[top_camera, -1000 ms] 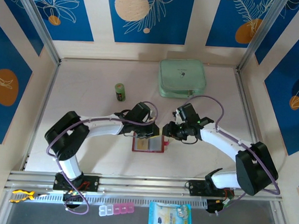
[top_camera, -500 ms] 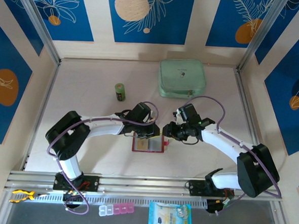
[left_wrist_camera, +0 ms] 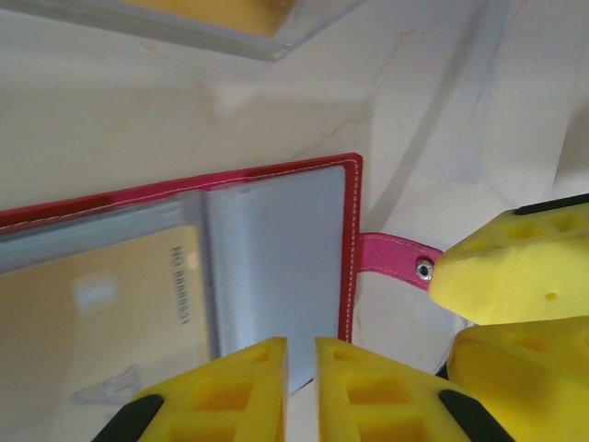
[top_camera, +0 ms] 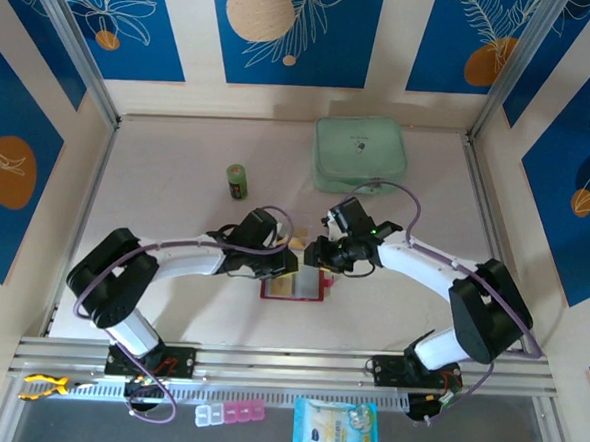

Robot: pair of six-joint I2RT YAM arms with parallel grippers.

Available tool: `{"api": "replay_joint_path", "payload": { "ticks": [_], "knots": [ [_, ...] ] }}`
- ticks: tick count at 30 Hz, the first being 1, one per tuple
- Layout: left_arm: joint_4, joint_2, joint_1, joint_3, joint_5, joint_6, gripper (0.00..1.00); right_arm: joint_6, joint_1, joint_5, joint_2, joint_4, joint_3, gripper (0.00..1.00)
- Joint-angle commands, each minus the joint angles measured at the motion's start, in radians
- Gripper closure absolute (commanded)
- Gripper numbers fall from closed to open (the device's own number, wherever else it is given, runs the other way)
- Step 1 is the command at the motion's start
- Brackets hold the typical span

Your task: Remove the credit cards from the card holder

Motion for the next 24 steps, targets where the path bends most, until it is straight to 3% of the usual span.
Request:
{"api": "replay_joint_path", "payload": {
  "ticks": [1,12,24],
  "knots": [
    [0.034,-0.055,0.029,-0.05,0.019,-0.011,0.86,0.013,0.03,0.004,0.048,-0.031,0.052,0.63],
    [0.033,-0.164,0.11,-0.172,0.043,0.003,0.86,0.04,0.113,0.017,0.204,-0.028,0.173,0.64],
    [0.083,-0.104,0.116,-0.183,0.066,-0.001,0.91,0.066,0.13,0.016,0.229,-0.002,0.14,0.64]
  ]
}}
